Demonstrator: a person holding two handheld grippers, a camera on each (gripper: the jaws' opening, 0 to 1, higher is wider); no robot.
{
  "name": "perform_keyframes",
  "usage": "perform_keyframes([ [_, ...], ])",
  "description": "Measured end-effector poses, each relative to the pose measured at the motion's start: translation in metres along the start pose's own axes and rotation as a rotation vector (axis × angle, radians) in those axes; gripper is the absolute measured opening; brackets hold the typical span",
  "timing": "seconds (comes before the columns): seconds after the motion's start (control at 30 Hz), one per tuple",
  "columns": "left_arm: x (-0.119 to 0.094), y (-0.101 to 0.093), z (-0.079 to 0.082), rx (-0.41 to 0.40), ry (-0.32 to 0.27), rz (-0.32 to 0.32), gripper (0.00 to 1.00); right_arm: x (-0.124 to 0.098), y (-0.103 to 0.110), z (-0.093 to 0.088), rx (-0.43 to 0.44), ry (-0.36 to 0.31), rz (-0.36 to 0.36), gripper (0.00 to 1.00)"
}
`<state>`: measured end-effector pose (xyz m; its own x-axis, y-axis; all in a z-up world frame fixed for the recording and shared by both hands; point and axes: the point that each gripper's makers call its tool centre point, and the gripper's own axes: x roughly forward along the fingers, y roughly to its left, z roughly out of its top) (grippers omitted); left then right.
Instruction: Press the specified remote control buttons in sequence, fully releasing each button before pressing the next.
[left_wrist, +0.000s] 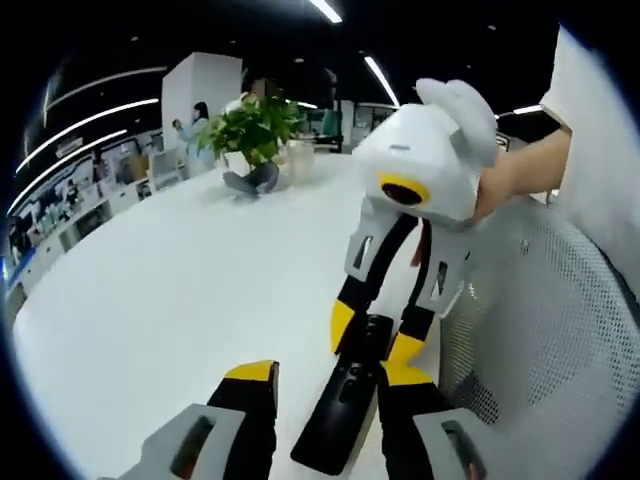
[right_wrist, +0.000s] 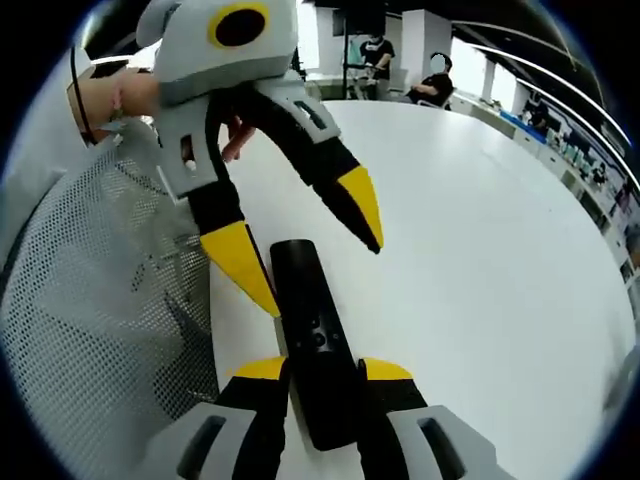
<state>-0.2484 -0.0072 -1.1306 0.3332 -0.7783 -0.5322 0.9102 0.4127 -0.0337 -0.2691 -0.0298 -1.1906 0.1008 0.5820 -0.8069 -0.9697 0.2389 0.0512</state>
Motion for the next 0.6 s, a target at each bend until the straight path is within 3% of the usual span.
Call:
perform_keyframes([
  [0.2, -0.025, 0.012, 0.024, -0.037, -0.126, 0.108, 0.56, 0.000, 0.000, 0.000, 0.015, -0.012, 0.004, 0.24],
  [0.33, -0.050, 0.028, 0.041, -0.022, -0.198, 0.242, 0.65, 0.000, 0.000, 0.000, 0.030, -0.021, 0.010, 0.24],
  [0.43, -0.072, 0.037, 0.057, -0.070, -0.299, 0.323, 0.75, 0.000, 0.000, 0.001, 0.051, -0.026, 0.010, 0.25],
  [0.53, -0.089, 0.043, 0.066, -0.113, -0.385, 0.367, 0.83, 0.000, 0.000, 0.001, 0.061, -0.032, 0.014, 0.25],
  [0.6, -0.096, 0.044, 0.067, -0.126, -0.407, 0.390, 0.89, 0.001, -0.001, 0.000, 0.057, -0.026, 0.017, 0.25],
])
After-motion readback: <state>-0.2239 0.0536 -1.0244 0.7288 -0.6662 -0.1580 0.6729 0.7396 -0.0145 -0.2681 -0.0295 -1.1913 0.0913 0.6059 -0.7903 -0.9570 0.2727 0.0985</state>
